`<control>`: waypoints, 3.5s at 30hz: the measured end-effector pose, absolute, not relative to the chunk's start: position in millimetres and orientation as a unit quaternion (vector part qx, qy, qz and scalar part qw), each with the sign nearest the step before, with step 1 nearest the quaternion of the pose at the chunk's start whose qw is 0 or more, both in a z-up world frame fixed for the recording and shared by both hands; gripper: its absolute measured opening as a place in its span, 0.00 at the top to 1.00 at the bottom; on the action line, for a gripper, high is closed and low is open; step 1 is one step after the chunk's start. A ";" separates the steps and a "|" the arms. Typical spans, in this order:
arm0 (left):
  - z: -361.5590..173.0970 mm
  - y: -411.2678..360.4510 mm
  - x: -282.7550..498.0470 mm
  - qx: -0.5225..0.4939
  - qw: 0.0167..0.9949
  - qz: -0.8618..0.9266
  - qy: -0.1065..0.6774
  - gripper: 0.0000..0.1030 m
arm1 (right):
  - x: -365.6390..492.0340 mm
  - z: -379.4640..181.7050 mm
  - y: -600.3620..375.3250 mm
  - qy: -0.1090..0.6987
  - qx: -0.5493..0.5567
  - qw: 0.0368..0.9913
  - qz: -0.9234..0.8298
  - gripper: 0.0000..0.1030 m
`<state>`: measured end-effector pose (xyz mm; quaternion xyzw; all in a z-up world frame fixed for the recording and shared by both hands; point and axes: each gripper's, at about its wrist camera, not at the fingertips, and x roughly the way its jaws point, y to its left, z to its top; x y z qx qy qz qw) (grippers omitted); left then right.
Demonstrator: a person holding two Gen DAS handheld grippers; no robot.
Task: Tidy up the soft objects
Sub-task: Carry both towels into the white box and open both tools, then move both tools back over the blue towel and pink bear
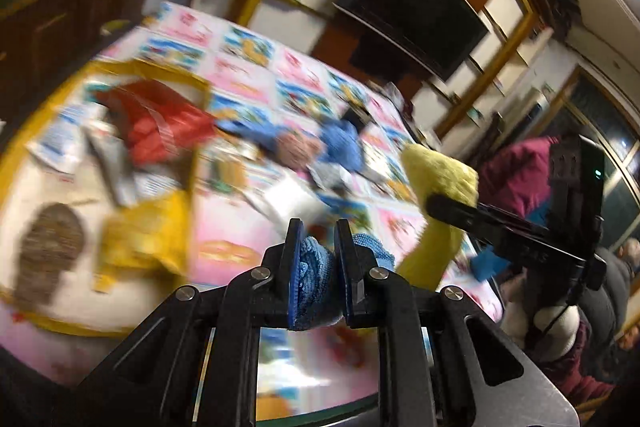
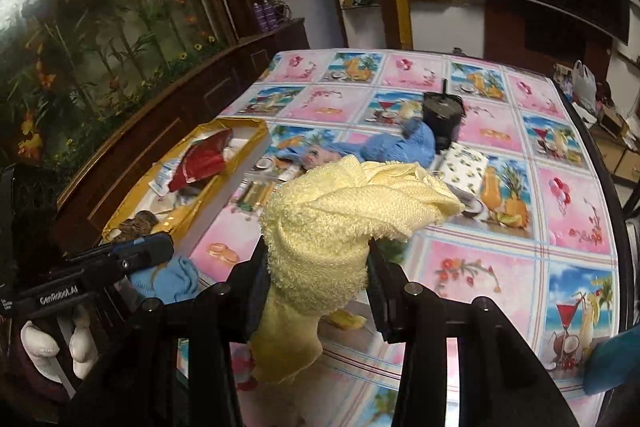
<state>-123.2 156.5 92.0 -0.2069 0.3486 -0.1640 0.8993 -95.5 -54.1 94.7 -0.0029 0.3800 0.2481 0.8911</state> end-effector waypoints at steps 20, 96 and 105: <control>64.7 288.3 -116.5 -0.178 0.921 0.062 0.341 0.85 | -73.2 110.4 174.5 0.382 -0.120 0.830 0.387 0.58; 60.7 48.0 -84.3 0.041 0.920 -0.030 0.388 0.45 | -27.4 45.2 -80.7 0.421 0.011 0.894 0.153 0.38; 45.1 57.2 -71.6 0.030 0.911 -0.031 0.410 0.45 | -14.9 40.2 -63.8 0.429 -0.001 0.890 0.155 0.38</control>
